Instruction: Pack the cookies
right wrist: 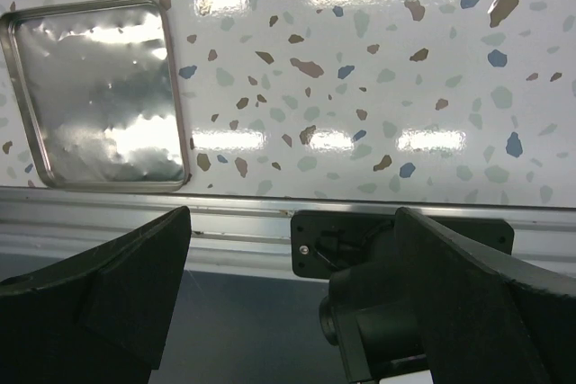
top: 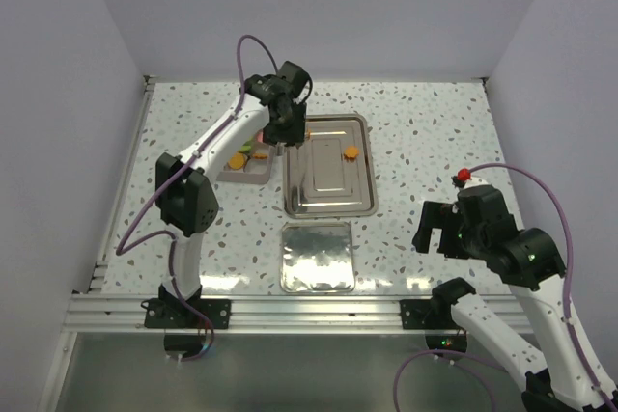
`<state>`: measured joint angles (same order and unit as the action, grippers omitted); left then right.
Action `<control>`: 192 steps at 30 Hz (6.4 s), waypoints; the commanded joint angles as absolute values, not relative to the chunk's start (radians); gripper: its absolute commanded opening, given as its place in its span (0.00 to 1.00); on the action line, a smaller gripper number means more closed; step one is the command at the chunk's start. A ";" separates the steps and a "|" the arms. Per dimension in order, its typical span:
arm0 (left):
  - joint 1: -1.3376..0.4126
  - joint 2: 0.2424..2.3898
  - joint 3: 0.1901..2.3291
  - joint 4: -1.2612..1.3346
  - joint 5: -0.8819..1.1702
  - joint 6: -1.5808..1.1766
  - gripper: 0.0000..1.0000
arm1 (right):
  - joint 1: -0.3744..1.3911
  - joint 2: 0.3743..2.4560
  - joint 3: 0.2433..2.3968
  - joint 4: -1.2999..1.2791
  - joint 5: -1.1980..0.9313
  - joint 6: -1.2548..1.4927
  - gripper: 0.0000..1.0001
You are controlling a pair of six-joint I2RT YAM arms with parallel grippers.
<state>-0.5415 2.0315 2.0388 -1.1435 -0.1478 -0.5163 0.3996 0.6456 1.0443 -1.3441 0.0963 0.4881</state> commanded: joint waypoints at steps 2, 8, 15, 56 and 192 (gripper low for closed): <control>-0.546 2.063 2.094 -1.085 -0.121 -0.548 0.59 | 0.403 0.669 1.068 -1.341 0.129 0.472 0.99; -0.554 2.123 2.105 -1.065 -0.118 -0.557 0.59 | 0.403 0.675 1.058 -1.331 0.129 0.466 0.99; -0.555 2.186 2.140 -1.066 -0.132 -0.571 0.59 | 0.403 0.675 1.060 -1.330 0.133 0.465 0.99; -0.512 1.904 2.082 -1.167 -0.196 -0.502 0.43 | 0.403 0.618 1.032 -1.359 0.091 0.515 0.99; -0.813 2.235 2.124 -0.980 -0.101 -0.578 0.56 | 0.403 0.612 1.051 -1.361 0.133 0.492 0.99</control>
<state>-0.8104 2.2021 2.0441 -0.9558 -0.1036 -0.5972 0.3992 0.5972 1.0134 -1.3468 0.0986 0.5186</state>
